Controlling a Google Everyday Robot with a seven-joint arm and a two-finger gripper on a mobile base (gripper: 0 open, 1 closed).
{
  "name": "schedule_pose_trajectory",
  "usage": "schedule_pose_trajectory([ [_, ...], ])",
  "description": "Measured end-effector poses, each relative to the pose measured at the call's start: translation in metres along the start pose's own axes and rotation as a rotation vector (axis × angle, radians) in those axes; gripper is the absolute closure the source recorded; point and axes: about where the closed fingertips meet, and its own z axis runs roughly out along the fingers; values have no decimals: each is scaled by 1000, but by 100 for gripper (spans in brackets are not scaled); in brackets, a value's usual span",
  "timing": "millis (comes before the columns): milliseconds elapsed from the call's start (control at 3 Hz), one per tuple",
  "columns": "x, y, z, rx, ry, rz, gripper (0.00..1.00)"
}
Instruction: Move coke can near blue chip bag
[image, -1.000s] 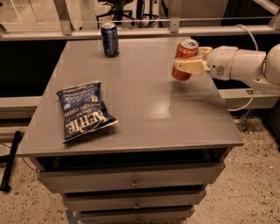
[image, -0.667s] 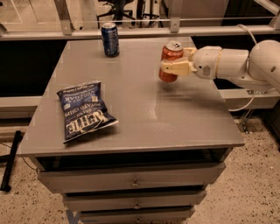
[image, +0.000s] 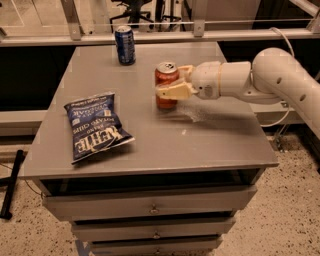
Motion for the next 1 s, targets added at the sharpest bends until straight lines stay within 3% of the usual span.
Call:
schedule_pose_trajectory([
  [333,12,31,22,-58,32,2,100],
  [1000,10,39,27,-74,33,2,100],
])
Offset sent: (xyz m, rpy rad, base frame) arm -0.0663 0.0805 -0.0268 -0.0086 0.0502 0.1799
